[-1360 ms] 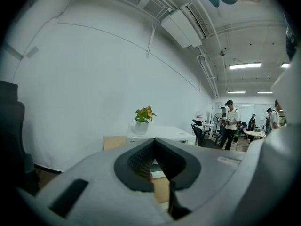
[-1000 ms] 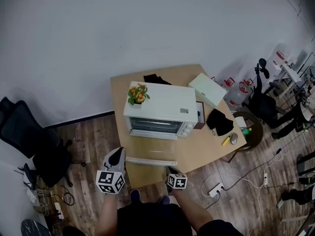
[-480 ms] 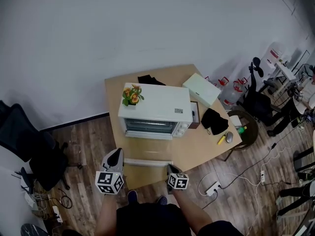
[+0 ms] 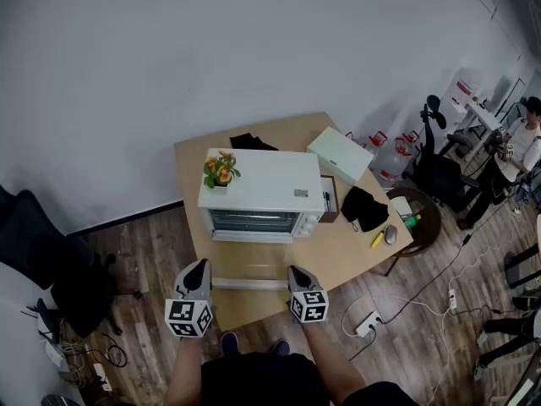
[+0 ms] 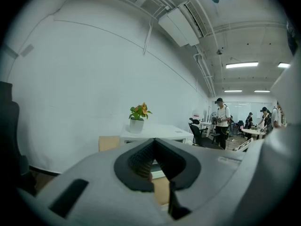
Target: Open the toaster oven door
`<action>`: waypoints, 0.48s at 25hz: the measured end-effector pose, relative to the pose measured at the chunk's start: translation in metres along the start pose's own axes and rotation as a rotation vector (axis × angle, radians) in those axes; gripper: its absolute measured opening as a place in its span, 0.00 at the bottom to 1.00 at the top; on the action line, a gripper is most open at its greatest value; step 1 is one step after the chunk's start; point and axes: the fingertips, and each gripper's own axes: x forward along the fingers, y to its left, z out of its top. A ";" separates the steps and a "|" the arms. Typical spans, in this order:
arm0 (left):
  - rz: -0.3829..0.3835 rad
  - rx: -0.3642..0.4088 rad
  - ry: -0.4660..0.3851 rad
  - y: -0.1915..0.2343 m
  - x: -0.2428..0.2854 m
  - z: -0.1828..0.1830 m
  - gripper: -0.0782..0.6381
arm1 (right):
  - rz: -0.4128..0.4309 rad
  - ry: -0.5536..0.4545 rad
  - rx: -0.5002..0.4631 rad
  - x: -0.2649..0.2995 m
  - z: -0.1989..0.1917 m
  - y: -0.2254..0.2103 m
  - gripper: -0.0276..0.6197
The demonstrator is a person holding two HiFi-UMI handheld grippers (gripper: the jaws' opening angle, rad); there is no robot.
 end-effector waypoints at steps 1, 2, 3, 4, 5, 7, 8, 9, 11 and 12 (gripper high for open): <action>0.003 0.004 0.000 0.000 0.000 0.000 0.11 | 0.005 -0.023 0.000 -0.002 0.011 0.003 0.06; 0.004 0.006 0.001 0.000 0.000 0.000 0.11 | 0.010 -0.044 -0.003 -0.004 0.022 0.005 0.06; 0.002 0.007 0.003 -0.001 0.001 0.000 0.11 | 0.014 -0.062 -0.010 -0.005 0.032 0.007 0.06; 0.000 0.009 0.003 -0.001 0.001 0.000 0.11 | 0.015 -0.079 -0.020 -0.008 0.042 0.007 0.06; -0.002 0.011 0.003 -0.002 0.002 0.000 0.11 | 0.015 -0.095 -0.031 -0.011 0.051 0.007 0.06; -0.005 0.013 0.002 -0.002 0.002 0.001 0.11 | 0.014 -0.125 -0.061 -0.017 0.067 0.009 0.06; -0.006 0.012 0.000 -0.001 0.001 0.002 0.11 | 0.015 -0.139 -0.076 -0.021 0.074 0.010 0.06; -0.005 0.011 -0.001 -0.001 0.001 0.002 0.11 | 0.016 -0.155 -0.088 -0.024 0.082 0.012 0.06; -0.003 0.010 -0.006 0.001 0.002 0.004 0.11 | 0.016 -0.190 -0.102 -0.030 0.098 0.015 0.06; -0.001 0.011 -0.008 0.002 0.003 0.004 0.11 | 0.014 -0.208 -0.104 -0.033 0.104 0.016 0.06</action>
